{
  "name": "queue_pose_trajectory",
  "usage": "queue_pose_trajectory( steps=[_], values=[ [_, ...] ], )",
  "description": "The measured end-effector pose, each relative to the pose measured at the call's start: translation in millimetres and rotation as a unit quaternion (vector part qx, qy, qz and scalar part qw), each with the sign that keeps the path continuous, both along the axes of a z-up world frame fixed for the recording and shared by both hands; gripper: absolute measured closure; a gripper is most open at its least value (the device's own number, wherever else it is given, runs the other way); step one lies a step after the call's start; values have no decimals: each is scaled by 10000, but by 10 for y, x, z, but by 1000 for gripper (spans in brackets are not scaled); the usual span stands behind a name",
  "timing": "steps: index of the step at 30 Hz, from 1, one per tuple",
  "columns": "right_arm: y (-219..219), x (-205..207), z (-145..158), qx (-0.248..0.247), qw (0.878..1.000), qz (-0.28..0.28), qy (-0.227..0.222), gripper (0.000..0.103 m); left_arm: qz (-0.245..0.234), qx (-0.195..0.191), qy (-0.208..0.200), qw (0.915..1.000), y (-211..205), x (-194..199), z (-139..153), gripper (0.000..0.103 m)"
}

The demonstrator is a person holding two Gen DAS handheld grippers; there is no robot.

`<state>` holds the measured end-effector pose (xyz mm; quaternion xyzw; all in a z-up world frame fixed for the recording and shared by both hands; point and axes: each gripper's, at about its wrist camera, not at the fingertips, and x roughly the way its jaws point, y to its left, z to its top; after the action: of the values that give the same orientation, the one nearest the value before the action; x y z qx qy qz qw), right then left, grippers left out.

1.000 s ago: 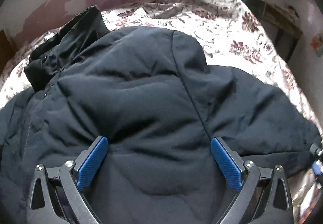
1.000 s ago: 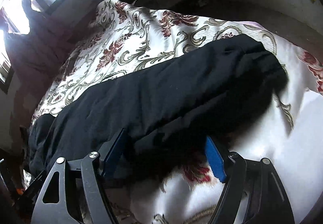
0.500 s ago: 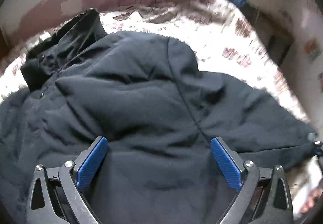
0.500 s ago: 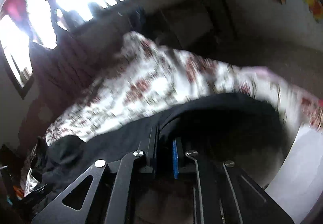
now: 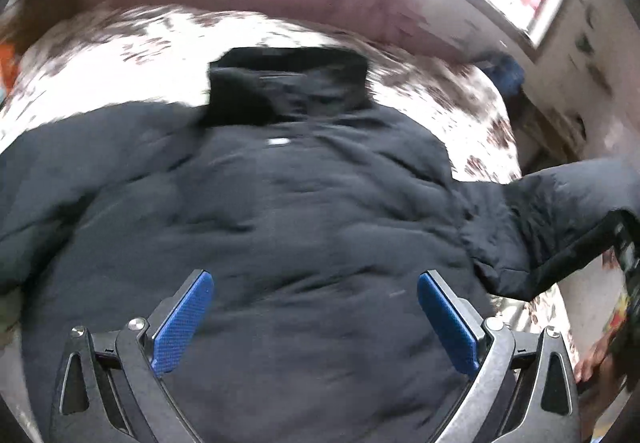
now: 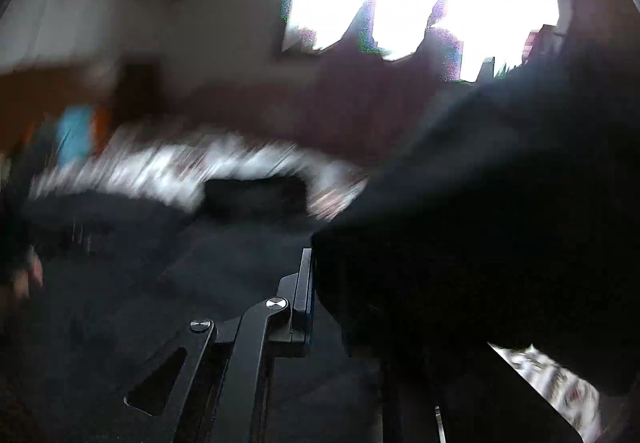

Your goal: Fold large clothes

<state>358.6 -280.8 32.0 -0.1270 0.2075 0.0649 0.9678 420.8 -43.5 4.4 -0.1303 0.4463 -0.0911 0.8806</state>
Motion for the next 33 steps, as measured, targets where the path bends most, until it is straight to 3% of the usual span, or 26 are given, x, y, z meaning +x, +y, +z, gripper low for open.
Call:
queue_pose_trajectory(
  steps=[4, 6, 7, 8, 12, 14, 16, 20, 22, 25, 27, 29, 30, 33],
  values=[
    [494, 101, -445, -291, 9915, 646, 1089, 89, 427, -308, 100, 9986, 654, -193, -184, 1],
    [527, 104, -608, -123, 9835, 883, 1574, 67, 550, -578, 83, 9968, 848, -266, -293, 1],
    [526, 95, -667, -50, 9791, 983, 1780, 43, 559, -702, 77, 9959, 897, -282, -332, 1],
    [525, 69, -691, -32, 9772, 1043, 1852, 34, 547, -859, 78, 9948, 944, -297, -391, 1],
    [438, -173, -677, 74, 9692, 1515, 1940, 34, 408, -1420, 135, 9889, 993, -301, -569, 1],
    [246, -256, -619, 140, 9715, 1532, 1802, 34, 260, -1627, 126, 9863, 958, -303, -609, 1],
    [41, -283, -535, 504, 9763, 1376, 1593, 34, 105, -1726, 99, 9849, 905, -293, -622, 1],
    [-334, -78, -395, 1298, 9820, 690, 1186, 34, -80, -1790, 426, 9829, 728, -152, -732, 1],
    [-526, -97, -332, 1522, 9841, 175, 901, 34, 3, -1604, 689, 9846, 625, -34, -835, 1],
    [-824, -73, -324, 1867, 9788, -582, 613, 34, 117, -1643, 691, 9839, 551, 60, -873, 1],
    [-960, 32, -363, 2010, 9733, -953, 568, 34, 329, -1631, 722, 9834, 514, 122, -868, 14],
    [-1061, 80, -415, 2146, 9679, -1185, 552, 34, 468, -1460, 720, 9856, 465, 163, -840, 51],
    [-1108, 89, -443, 2223, 9654, -1238, 577, 34, 451, -1350, 647, 9877, 412, 178, -801, 59],
    [-1134, 144, -513, 2374, 9615, -1251, 602, 40, 472, -552, 395, 9966, 247, 207, -669, 92]
  ],
)
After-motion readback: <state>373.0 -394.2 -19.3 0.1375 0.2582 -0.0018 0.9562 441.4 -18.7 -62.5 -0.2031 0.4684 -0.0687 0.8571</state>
